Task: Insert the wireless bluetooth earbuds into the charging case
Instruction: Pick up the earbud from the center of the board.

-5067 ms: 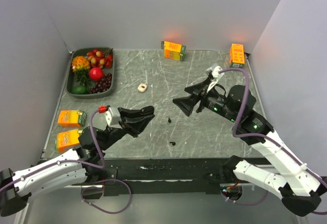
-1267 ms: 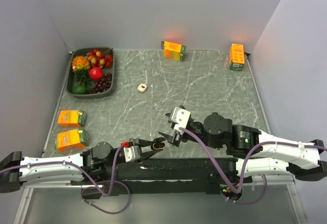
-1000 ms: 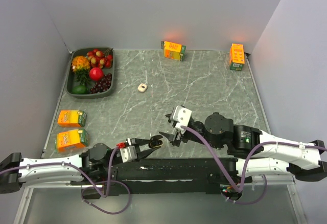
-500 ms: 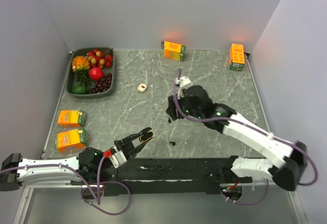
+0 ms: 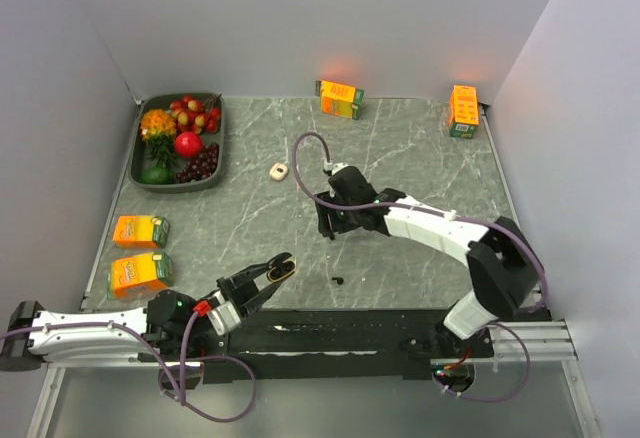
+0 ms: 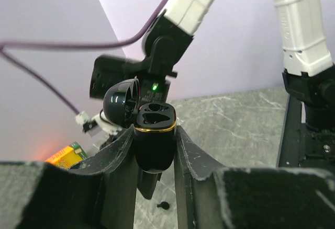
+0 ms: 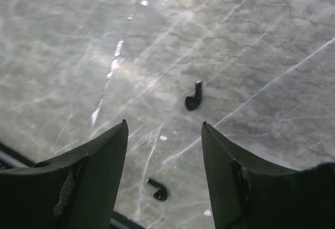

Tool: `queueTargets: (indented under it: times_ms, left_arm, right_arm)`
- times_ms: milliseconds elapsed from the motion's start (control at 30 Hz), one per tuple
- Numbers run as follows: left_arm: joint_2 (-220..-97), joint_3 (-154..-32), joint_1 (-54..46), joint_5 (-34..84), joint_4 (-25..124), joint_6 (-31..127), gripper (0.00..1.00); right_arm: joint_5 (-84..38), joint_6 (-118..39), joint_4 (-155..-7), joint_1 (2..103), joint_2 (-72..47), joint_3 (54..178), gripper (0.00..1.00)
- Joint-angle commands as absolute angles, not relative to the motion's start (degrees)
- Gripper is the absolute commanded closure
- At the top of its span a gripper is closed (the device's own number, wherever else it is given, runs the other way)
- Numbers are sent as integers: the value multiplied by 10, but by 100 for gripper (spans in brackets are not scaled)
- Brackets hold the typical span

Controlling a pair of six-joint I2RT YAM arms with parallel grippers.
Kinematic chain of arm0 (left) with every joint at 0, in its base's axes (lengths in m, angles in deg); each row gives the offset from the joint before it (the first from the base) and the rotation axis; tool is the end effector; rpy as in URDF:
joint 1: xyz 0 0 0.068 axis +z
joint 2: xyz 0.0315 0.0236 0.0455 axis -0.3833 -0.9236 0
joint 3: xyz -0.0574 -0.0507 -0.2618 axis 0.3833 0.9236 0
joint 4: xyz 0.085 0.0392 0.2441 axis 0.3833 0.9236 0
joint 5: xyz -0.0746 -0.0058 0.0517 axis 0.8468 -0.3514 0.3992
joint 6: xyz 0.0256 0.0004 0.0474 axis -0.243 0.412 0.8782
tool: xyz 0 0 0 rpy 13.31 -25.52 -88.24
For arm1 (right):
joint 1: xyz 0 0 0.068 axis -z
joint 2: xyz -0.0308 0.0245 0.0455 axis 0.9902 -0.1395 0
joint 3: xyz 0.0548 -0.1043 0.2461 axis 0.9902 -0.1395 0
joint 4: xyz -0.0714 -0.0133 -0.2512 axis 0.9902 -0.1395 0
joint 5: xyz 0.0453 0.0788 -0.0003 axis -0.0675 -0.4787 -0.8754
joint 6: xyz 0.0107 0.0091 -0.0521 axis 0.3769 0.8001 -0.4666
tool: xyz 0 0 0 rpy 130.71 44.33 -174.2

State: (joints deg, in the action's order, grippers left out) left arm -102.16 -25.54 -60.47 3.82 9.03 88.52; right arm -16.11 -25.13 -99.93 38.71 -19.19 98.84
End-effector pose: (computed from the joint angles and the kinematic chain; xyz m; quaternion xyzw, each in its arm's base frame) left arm 0.0222 -0.1176 0.2471 0.3724 0.3652 -0.3325 0.7857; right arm 0.2363 0.2233 0.2265 -0.1847 0.9188 0.1918 0.2913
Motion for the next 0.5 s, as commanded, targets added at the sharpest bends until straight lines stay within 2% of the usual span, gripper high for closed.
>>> queueTargets:
  times_ms: [0, 467]
  left_arm:
    - [-1018, -274, -612, 41, 94, 877, 99]
    - [-1015, -281, -616, 26, 118, 876, 99]
  right_arm:
    - [-132, -227, -959, 389, -253, 1014, 33]
    - [-91, -216, -929, 394, -320, 1007, 45]
